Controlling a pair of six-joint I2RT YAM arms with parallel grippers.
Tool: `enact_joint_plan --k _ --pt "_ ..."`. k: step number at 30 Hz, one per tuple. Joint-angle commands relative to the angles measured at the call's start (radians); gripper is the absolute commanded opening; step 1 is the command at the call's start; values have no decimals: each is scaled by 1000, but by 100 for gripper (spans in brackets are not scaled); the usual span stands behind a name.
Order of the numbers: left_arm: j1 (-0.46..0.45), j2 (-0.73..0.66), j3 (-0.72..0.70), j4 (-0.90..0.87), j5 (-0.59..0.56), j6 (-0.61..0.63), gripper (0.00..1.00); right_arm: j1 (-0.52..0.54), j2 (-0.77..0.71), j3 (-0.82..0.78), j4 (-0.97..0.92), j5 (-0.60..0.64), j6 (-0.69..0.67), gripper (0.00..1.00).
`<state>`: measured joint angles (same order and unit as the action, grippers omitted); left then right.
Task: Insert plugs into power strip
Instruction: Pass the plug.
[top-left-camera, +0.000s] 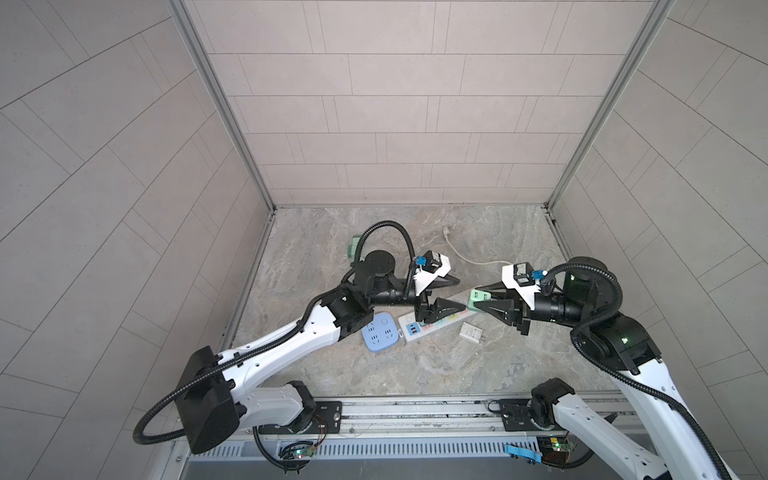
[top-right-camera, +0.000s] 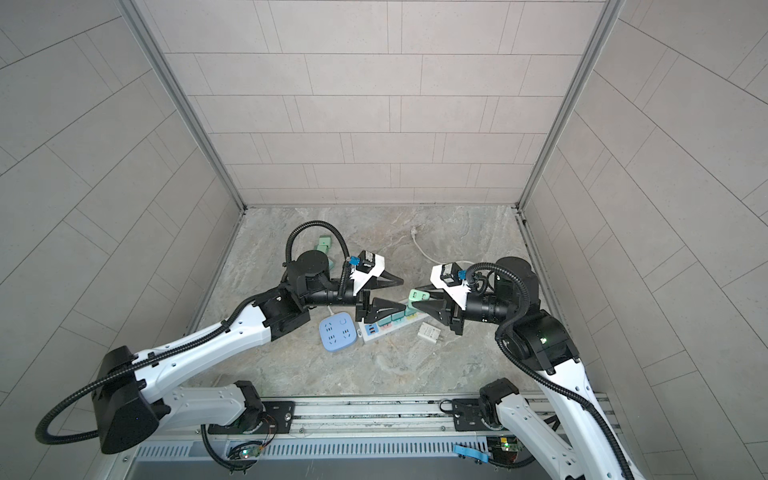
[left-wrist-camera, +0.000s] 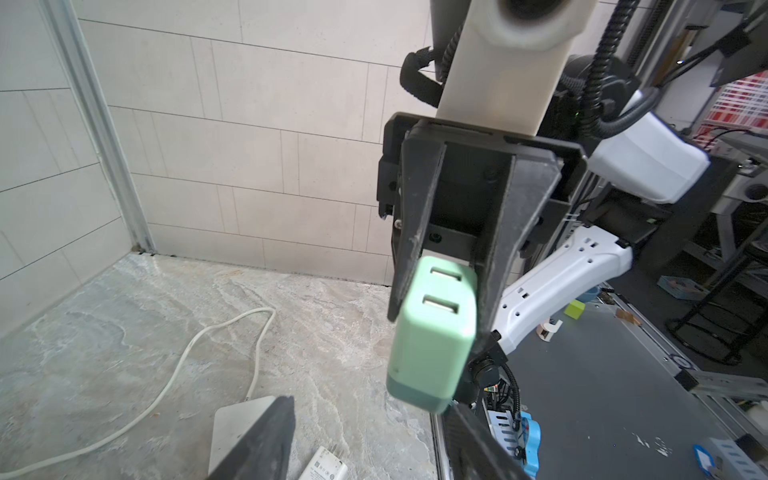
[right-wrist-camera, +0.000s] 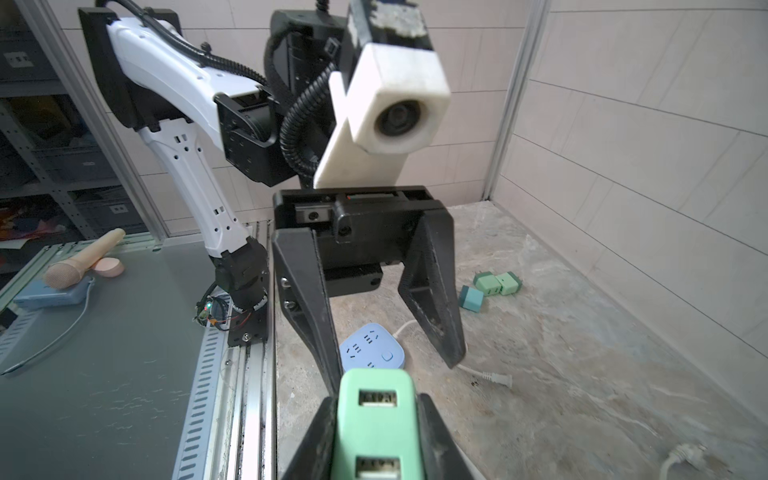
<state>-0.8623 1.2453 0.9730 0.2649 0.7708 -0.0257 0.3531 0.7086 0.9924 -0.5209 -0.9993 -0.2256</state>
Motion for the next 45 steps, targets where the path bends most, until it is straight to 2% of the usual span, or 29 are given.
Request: enact_joint_plan --k 1,8,14,15,22,24,26,31,38,45 --pt "-3 -4 -16 63 73 -1 63 71 -13 -14 115 52 19 0" --pt "-3 -9 -17 55 79 -4 52 145 43 -8 137 104 15 0" --pt "-4 -28 -27 66 101 -4 51 150 58 -13 160 134 26 0" --pt "-3 -30 -28 66 98 -1 49 149 58 -15 166 134 31 0" --pt "-2 -31 -26 79 117 -3 14 150 83 -27 197 119 68 0" --pt "-3 -31 -29 85 119 -2 9 150 95 -27 187 124 70 11" --pt "-3 -33 -33 86 109 -1 3 150 100 -28 174 142 75 16" --pt "-3 -35 -46 71 59 32 0 150 86 -22 128 260 93 40" --pt "-3 -35 -58 -78 -177 225 0 150 23 20 3 394 7 47" --pt "-4 -57 -70 -112 -180 313 0 150 66 98 -185 416 -118 53"
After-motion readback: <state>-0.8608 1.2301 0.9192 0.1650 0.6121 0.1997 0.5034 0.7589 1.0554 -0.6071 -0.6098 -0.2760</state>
